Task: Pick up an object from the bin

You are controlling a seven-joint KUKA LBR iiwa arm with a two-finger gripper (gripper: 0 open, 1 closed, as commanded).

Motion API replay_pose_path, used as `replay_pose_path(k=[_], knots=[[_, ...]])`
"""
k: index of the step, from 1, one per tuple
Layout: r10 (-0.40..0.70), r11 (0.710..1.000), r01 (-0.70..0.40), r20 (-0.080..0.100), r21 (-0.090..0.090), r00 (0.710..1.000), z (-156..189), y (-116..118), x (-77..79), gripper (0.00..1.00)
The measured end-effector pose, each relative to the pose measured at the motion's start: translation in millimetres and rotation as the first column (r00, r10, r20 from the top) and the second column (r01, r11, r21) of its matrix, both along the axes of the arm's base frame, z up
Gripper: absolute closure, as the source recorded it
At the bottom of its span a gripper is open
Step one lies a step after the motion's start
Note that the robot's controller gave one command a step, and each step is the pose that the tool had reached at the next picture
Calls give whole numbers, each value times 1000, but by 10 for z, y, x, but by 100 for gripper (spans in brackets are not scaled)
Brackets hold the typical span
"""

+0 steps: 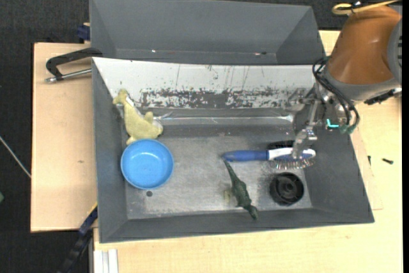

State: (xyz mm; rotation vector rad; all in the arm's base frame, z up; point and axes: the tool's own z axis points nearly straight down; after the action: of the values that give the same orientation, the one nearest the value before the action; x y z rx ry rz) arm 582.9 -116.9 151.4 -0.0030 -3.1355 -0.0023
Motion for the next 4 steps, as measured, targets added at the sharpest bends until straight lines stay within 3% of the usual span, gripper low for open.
replay_pose_path(k=[1, 2, 3, 4], knots=[[-99, 995, 99, 17, -2, 995, -683, -211, -367, 0], [202, 979, -202, 6, -1, 979, -780, -85, -73, 0], [395, 919, -395, 16, -7, 919, 54, -122, -202, 0], [371, 929, -371, 5, -2, 929, -769, -206, -181, 0]])
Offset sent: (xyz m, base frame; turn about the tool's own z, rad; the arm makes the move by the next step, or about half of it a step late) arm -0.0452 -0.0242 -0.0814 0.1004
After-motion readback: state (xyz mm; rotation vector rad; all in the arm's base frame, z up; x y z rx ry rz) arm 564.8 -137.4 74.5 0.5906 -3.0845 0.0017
